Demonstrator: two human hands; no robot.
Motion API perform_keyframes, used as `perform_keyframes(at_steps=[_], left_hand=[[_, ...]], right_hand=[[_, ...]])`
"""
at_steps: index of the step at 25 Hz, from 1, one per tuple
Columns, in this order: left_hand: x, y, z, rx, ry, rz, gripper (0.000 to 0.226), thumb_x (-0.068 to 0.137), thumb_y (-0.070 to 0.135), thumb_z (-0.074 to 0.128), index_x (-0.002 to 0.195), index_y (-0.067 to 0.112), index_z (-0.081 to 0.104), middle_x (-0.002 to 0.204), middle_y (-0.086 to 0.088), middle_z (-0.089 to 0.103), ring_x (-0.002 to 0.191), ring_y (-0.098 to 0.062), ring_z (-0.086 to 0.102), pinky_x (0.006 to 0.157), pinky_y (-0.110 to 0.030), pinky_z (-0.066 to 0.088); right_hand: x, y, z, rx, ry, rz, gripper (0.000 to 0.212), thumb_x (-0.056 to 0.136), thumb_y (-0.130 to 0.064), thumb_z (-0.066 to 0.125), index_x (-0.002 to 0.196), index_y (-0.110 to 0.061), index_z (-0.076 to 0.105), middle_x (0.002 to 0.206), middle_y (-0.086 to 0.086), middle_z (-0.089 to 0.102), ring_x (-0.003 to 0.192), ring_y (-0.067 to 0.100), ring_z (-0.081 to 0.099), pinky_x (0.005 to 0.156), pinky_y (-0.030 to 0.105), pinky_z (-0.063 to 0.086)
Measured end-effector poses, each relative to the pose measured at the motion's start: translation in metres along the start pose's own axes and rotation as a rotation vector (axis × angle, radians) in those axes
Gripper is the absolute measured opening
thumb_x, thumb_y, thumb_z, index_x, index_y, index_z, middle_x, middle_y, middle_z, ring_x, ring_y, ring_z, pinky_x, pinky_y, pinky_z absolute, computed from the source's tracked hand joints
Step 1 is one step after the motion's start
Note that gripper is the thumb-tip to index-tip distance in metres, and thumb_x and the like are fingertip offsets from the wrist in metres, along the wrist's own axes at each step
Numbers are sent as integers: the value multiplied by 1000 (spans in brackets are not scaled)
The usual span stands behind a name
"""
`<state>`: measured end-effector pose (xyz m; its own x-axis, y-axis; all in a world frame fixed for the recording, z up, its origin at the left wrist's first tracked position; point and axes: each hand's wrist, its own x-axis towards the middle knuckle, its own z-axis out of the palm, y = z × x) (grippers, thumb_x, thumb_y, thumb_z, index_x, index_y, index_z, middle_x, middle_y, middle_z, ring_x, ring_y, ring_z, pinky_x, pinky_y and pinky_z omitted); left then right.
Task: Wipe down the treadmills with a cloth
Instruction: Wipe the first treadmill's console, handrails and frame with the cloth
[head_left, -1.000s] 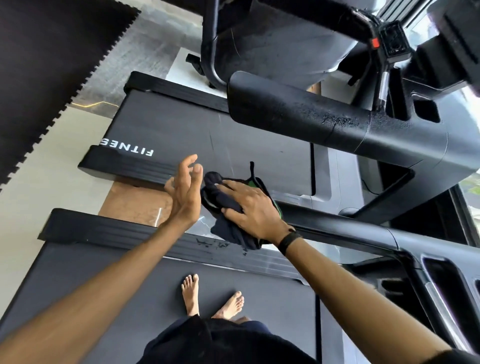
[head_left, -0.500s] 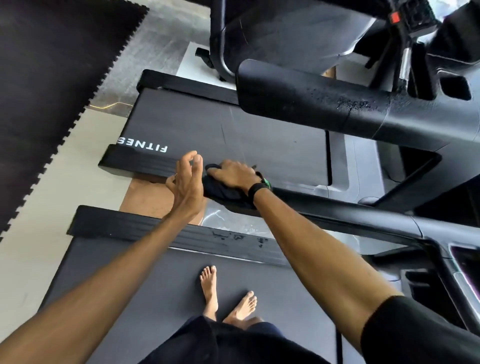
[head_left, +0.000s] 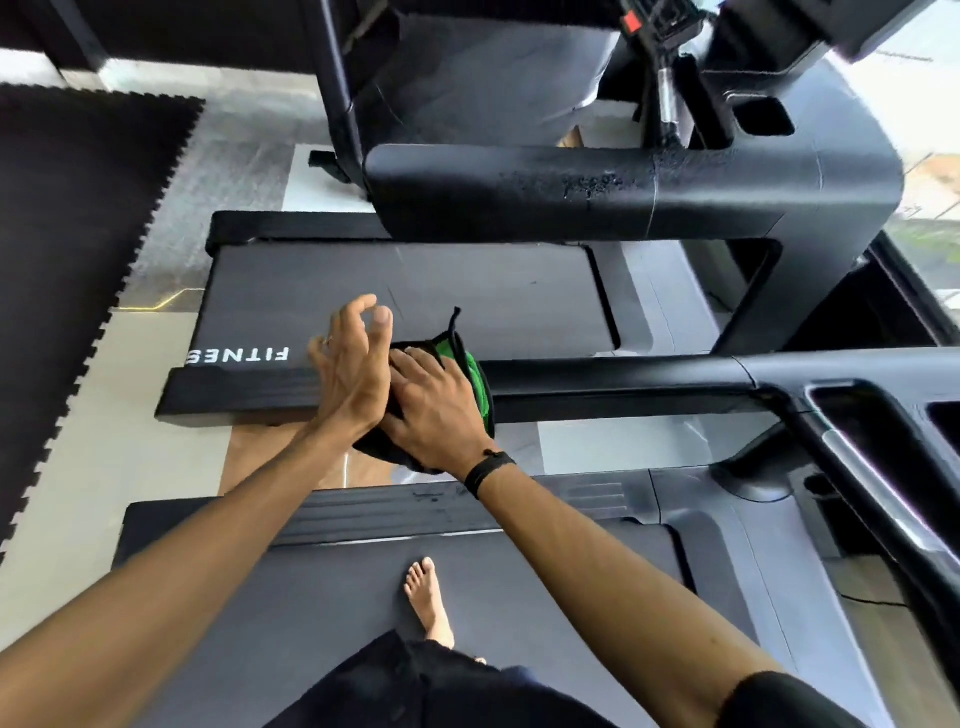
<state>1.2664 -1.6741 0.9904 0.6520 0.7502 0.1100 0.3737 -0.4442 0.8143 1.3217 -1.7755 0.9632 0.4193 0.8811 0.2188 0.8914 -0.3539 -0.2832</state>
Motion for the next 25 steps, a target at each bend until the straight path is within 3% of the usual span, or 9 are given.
perform_keyframes(at_steps=[5, 14, 20, 25], left_hand=[[-32, 16, 4, 111, -122, 145, 82, 89, 69, 8, 136, 14, 45, 137, -7, 54, 125, -19, 49, 117, -48, 14], [-67, 40, 4, 142, -286, 298, 83, 88, 70, 4, 138, 17, 43, 131, 2, 49, 117, -9, 46, 118, -41, 3], [-54, 44, 19, 160, -348, 366, 79, 89, 68, 8, 136, 15, 43, 136, 1, 47, 123, -17, 48, 118, -45, 4], [-16, 23, 22, 184, -369, 456, 71, 92, 66, 15, 133, 16, 45, 137, 3, 47, 124, -15, 46, 117, -46, 9]], right_hand=[[-31, 41, -22, -39, 112, 141, 43, 90, -49, 47, 116, -21, 67, 117, -1, 68, 109, 25, 60, 87, 41, 44], [-86, 119, -69, -10, 110, 509, 41, 96, -50, 46, 123, -26, 64, 131, -8, 59, 134, 17, 43, 109, 37, 30], [-104, 151, -95, 99, 55, 822, 47, 101, -49, 43, 141, -28, 53, 156, -8, 36, 152, 13, 11, 123, 41, -1], [-79, 155, -89, 113, 167, 1109, 43, 99, -42, 38, 135, -30, 59, 158, -2, 30, 153, 17, 0, 121, 47, -14]])
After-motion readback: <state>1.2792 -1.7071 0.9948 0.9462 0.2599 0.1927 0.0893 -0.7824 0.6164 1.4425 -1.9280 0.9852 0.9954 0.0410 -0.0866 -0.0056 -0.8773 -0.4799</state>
